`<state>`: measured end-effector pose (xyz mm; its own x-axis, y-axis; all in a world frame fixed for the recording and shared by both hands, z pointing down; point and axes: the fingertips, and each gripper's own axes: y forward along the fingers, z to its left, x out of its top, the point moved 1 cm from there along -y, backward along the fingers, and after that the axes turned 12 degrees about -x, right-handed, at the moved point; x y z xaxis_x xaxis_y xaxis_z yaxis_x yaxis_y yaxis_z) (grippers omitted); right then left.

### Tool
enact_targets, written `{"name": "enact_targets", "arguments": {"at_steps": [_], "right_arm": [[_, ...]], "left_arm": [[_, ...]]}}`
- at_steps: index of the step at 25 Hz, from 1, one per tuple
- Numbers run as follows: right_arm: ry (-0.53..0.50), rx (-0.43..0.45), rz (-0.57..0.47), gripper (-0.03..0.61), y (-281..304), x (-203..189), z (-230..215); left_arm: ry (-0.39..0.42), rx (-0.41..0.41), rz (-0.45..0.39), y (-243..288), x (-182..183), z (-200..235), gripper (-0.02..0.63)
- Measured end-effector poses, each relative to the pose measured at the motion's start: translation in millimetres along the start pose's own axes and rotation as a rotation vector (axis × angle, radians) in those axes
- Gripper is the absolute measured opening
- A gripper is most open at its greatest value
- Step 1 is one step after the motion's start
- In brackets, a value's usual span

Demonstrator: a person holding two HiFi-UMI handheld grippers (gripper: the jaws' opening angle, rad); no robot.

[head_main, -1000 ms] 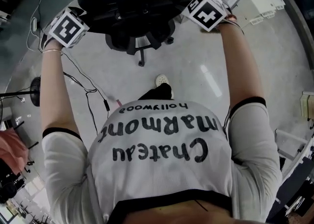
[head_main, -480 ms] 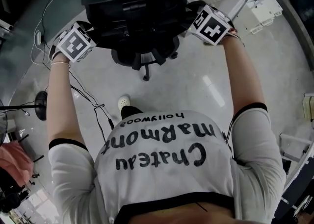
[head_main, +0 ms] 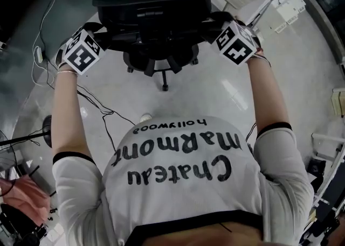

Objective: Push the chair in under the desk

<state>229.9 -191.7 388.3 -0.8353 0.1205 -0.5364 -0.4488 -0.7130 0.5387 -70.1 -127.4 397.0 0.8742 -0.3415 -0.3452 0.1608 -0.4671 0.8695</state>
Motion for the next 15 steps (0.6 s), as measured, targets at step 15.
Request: {"name": "enact_targets", "arguments": {"at_steps": [15], "right_arm": [[0.146,-0.057,0.2,0.278,30.0,41.6,8.7]], "left_arm": [[0.103,-0.037,0.015,8.1,-31.7,62.9,0.252]]}}
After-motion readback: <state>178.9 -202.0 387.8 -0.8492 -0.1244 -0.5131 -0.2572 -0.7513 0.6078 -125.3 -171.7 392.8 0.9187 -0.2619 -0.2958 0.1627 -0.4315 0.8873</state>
